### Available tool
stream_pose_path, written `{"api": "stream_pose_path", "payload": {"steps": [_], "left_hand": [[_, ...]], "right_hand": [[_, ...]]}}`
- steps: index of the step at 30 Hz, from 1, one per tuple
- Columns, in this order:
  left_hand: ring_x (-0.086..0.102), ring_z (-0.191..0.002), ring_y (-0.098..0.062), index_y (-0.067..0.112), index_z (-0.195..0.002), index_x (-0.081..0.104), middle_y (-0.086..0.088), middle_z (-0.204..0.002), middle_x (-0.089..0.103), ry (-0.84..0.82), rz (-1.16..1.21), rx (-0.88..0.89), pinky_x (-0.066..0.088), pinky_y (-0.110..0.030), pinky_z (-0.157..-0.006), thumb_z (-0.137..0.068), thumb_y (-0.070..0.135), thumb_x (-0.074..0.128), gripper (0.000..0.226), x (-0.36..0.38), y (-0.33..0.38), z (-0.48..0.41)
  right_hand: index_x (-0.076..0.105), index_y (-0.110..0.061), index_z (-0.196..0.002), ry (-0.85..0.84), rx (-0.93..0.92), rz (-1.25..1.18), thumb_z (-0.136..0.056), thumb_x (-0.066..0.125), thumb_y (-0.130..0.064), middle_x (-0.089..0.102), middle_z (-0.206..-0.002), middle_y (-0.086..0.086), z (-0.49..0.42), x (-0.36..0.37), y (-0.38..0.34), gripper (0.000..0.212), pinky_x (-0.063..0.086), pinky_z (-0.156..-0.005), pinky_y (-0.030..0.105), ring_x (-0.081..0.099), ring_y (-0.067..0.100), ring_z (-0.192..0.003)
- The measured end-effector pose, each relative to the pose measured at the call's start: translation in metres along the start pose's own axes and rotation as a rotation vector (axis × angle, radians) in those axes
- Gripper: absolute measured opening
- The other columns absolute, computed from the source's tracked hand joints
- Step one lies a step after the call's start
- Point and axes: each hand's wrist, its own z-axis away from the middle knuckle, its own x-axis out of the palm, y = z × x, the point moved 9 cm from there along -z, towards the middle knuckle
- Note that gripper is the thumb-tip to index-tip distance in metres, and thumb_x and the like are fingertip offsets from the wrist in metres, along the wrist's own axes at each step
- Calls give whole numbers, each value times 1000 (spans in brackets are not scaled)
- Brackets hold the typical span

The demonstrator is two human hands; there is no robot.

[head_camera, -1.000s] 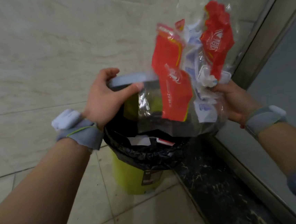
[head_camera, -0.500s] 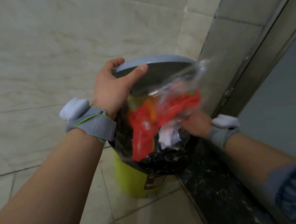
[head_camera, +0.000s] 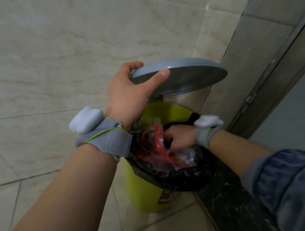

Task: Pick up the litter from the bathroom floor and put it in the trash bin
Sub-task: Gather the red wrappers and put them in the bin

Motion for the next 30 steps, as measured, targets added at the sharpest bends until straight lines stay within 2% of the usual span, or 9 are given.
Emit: {"api": "stream_pose_path", "payload": {"steps": [2, 3, 6, 12, 17, 21, 24, 27, 30], "left_hand": [[60, -94, -4, 25, -115, 59, 7, -111, 62, 10, -12, -1, 48, -8, -73, -67, 51, 77, 57, -1, 0, -1], [60, -95, -5, 25, -115, 59, 7, -111, 63, 11, -15, 0, 50, -10, -75, -67, 52, 77, 58, -1, 1, -1], [62, -101, -11, 24, -112, 60, 4, -113, 64, 16, -14, -5, 53, -28, -89, -63, 54, 76, 60, 0, 1, 1], [61, -103, -13, 24, -113, 59, 3, -113, 63, -1, -25, -5, 52, -31, -92, -65, 53, 75, 58, -3, 2, 2], [60, -103, -12, 26, -112, 59, 4, -112, 63, -2, -54, -4, 51, -30, -93, -67, 52, 76, 55, -2, 1, 3], [59, -105, -12, 26, -114, 58, 4, -115, 61, -30, -88, 4, 50, -30, -95, -67, 54, 76, 57, -1, 0, 5], [60, -105, -14, 25, -112, 58, 2, -114, 62, -77, -130, 19, 51, -33, -93, -67, 53, 76, 55, 0, 2, 9], [61, -100, -14, 24, -109, 59, 0, -110, 64, -163, -168, 35, 52, -29, -87, -66, 48, 79, 53, 0, -3, 13], [55, -107, -13, 26, -114, 59, 5, -112, 57, -278, -292, 62, 45, -24, -93, -60, 47, 83, 63, -4, -13, 28]], "right_hand": [[57, -18, -118, -15, 124, -513, -63, 63, -24, 61, -91, -2, -1, -9, 20, 56, 47, -69, 31, 60, 22, -84], [43, -28, -135, -23, 110, -663, -65, 64, -29, 57, -107, -7, 2, -13, 15, 73, 47, -79, 32, 56, 16, -98], [26, -35, -146, -144, -116, -498, -84, 62, -36, 38, -148, -7, -2, 6, -28, 71, 31, -113, 35, 37, 13, -134], [49, -17, -136, -244, -141, 237, -92, 53, -16, 32, -148, 14, -18, 63, -51, 44, 38, -106, 39, 41, 34, -130], [53, -10, -129, -231, -4, 135, -90, 53, -15, 54, -134, 14, -28, 69, -44, 39, 47, -100, 42, 55, 31, -118], [58, -27, -127, -59, -22, -299, -80, 56, -8, 57, -134, 5, -18, 23, -49, 50, 47, -100, 37, 57, 26, -117], [51, -33, -133, 79, -73, -292, -79, 59, -12, 29, -154, -1, 15, -12, -46, 59, 29, -113, 28, 31, 18, -140], [50, -27, -134, 177, -168, -227, -83, 56, -15, 36, -150, 6, 54, -24, -60, 53, 24, -106, 13, 33, 15, -135], [43, -24, -139, 209, -266, -75, -86, 53, -18, 32, -153, 1, 98, -17, -88, 54, 15, -112, 14, 28, 13, -140]]}}
